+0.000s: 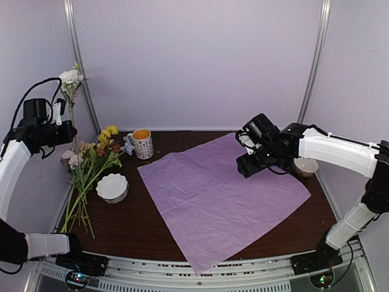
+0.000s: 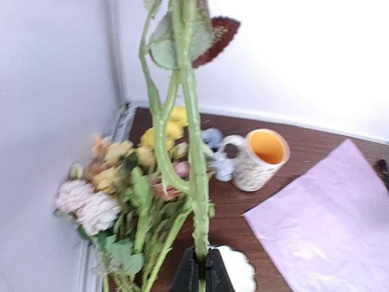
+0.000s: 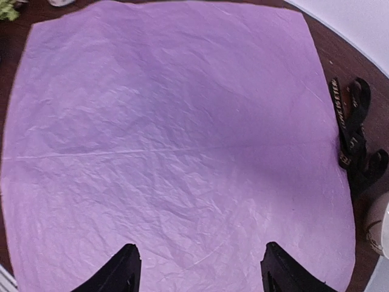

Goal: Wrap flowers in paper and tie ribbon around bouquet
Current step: Pick up the fake flower from the corner of the board, then pass from the left arm to the right, then place the fake flower on the flattened wrapping paper, then pick up the fake flower from the corner of the board, then pass from the left arm to the right, then place the fake flower on the flattened wrapping paper, then pick up the fake flower from the center of the board.

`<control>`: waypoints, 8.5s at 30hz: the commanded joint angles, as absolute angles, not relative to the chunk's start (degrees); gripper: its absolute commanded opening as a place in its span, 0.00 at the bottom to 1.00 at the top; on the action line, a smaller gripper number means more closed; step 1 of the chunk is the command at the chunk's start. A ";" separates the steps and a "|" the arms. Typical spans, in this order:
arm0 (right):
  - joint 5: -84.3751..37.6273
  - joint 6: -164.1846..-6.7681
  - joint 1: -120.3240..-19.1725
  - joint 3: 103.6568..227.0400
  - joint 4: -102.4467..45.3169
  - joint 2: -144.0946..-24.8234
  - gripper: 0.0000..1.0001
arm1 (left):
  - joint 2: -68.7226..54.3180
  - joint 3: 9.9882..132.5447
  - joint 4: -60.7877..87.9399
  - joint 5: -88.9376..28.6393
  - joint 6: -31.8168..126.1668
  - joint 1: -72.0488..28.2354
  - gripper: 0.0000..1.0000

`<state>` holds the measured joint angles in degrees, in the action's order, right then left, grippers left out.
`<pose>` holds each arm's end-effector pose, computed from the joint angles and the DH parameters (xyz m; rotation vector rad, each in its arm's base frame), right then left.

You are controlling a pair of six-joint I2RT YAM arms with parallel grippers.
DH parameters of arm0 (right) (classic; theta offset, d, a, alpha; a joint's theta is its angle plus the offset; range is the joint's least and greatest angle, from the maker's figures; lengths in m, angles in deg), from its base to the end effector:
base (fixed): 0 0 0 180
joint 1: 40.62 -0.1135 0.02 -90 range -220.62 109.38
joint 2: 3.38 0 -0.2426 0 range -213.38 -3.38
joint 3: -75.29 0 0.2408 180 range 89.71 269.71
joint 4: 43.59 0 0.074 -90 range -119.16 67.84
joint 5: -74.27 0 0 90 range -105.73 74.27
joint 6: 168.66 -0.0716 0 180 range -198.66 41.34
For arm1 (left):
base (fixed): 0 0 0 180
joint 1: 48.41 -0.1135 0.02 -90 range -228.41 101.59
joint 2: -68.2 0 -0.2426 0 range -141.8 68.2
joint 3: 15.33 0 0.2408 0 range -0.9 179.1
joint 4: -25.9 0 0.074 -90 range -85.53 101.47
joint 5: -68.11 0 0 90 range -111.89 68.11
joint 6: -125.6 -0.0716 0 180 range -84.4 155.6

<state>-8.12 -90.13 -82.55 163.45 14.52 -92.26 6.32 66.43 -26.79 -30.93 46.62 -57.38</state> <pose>0.2526 0.2142 0.2290 -0.6346 2.5140 0.1709 0.2524 0.0284 0.3309 -0.2805 2.1230 -0.1900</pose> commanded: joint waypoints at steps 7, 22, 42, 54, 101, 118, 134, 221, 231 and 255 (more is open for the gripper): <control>-38.87 -89.08 -94.58 170.84 -21.63 -90.35 0.69 | 13.88 58.56 20.46 -52.08 64.15 -29.54 0.00; -31.25 -95.21 -99.96 187.08 -26.89 -104.36 0.47 | 2.06 60.92 37.48 -57.53 73.60 -16.29 0.00; -25.61 -122.35 -85.23 163.55 -16.03 -101.24 0.00 | -9.29 69.48 -22.82 -31.65 58.19 -34.17 0.71; -26.10 -128.04 -81.47 160.01 -16.34 -112.68 0.00 | -9.62 60.80 -26.85 -26.95 51.04 -49.40 0.66; -12.58 -114.44 -84.45 159.59 -3.60 -102.93 0.48 | -39.07 70.56 -36.66 -11.27 37.89 -52.35 0.23; -12.56 -113.52 -84.39 159.62 -2.68 -103.01 0.48 | -32.73 71.08 -36.63 -9.30 38.94 -51.52 0.00; -13.09 -107.74 -85.10 159.62 -4.30 -98.50 0.49 | -1.88 69.85 -22.91 -43.51 39.31 -51.42 0.00; -24.16 -133.82 -84.36 147.88 -25.99 -105.25 0.00 | -35.29 83.17 -38.01 -11.91 29.66 -23.32 0.66; -15.78 -126.42 -84.72 150.67 -13.46 -102.98 0.52 | -45.27 86.76 -39.50 -13.96 26.18 -23.29 0.68; -9.81 -118.47 -84.85 154.82 -5.56 -94.63 0.54 | -36.64 91.60 -40.89 -17.45 28.73 -23.31 0.00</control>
